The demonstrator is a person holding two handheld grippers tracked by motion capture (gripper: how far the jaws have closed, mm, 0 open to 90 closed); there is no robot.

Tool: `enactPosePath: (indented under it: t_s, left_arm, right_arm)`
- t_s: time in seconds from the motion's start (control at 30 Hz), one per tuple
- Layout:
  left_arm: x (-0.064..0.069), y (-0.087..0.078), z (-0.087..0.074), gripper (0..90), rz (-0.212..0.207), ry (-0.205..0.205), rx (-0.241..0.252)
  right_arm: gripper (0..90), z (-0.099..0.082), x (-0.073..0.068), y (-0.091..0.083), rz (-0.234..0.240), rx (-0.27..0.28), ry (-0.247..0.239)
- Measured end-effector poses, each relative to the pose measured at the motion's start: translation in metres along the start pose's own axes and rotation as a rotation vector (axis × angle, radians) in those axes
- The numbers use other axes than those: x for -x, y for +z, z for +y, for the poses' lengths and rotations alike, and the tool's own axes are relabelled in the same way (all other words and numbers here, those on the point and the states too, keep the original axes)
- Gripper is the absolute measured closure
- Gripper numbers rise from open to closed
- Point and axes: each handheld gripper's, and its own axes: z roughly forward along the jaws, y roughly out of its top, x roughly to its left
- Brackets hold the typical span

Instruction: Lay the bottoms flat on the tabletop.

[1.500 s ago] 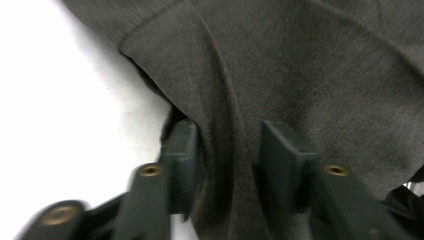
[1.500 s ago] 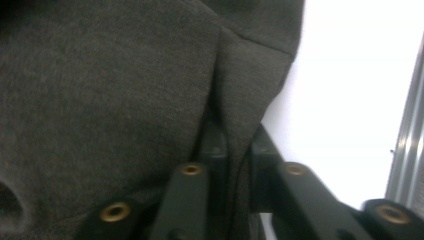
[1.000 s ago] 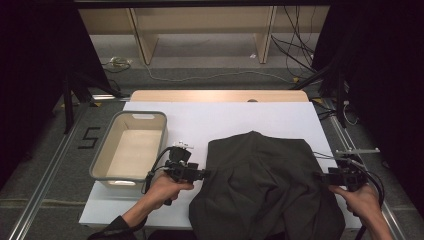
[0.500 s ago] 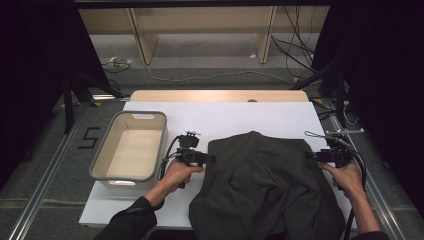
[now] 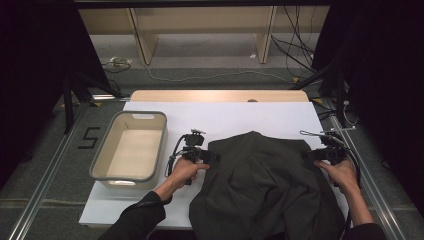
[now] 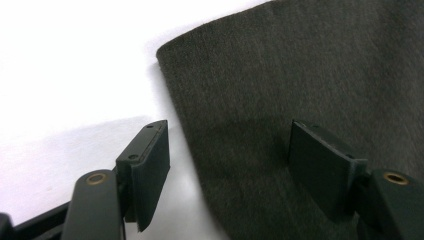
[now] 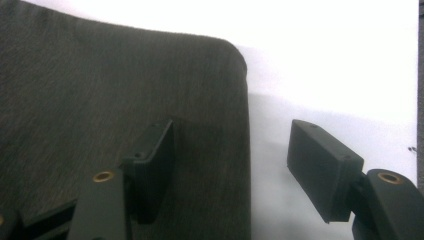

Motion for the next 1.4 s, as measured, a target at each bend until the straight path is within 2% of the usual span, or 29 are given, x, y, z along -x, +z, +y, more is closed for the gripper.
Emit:
enactPosePath:
  t_s: [0.2, 0.3, 0.47, 0.57, 0.63, 0.8, 0.9, 0.97, 1.1, 1.17, 1.27, 1.4]
  left_arm:
    - [0.008, 0.006, 0.003, 36.3, 0.006, 0.025, 0.002]
    - [0.006, 0.006, 0.003, 46.6, -0.009, 0.019, 0.012]
    - [0.005, 0.006, 0.002, 71.5, -0.033, 0.012, 0.011]
    - [0.008, 0.006, 0.001, 84.5, -0.046, 0.032, 0.013]
    - [0.011, 0.003, 0.002, 86.2, -0.046, 0.055, 0.021]
    - [0.012, -0.004, 0.006, 87.0, -0.074, 0.058, 0.036]
    - [0.012, -0.008, 0.007, 87.2, -0.087, 0.063, 0.042]
    - [0.011, -0.012, 0.009, 87.3, -0.087, 0.067, 0.056]
    - [0.008, -0.033, 0.018, 87.5, -0.096, 0.054, 0.115]
    - [0.008, -0.044, 0.024, 87.6, -0.104, 0.053, 0.144]
    - [0.009, -0.059, 0.034, 87.6, -0.110, 0.049, 0.189]
    - [0.013, -0.078, 0.050, 87.6, -0.106, 0.070, 0.241]
  right_arm:
    - [36.2, 0.002, 0.002, 0.008, -0.012, -0.022, 0.001]
    - [37.0, 0.002, 0.002, 0.011, -0.010, -0.035, 0.000]
    - [41.9, 0.002, -0.002, 0.014, -0.009, -0.044, -0.016]
    - [46.8, 0.003, -0.003, 0.015, 0.005, -0.035, -0.026]
    - [54.1, 0.003, -0.003, 0.016, 0.024, -0.030, -0.038]
    - [76.3, 0.005, -0.007, 0.018, 0.039, -0.027, -0.052]
    - [85.5, 0.006, -0.009, 0.016, 0.035, -0.025, -0.071]
    - [87.5, 0.009, -0.010, 0.012, 0.025, -0.012, -0.083]
    - [88.7, 0.018, -0.010, -0.006, 0.006, 0.072, -0.083]
    - [88.9, 0.025, -0.011, -0.015, -0.023, 0.103, -0.097]
    - [88.9, 0.036, -0.013, -0.031, -0.030, 0.160, -0.092]
    - [88.9, 0.051, -0.016, -0.050, -0.052, 0.215, -0.102]
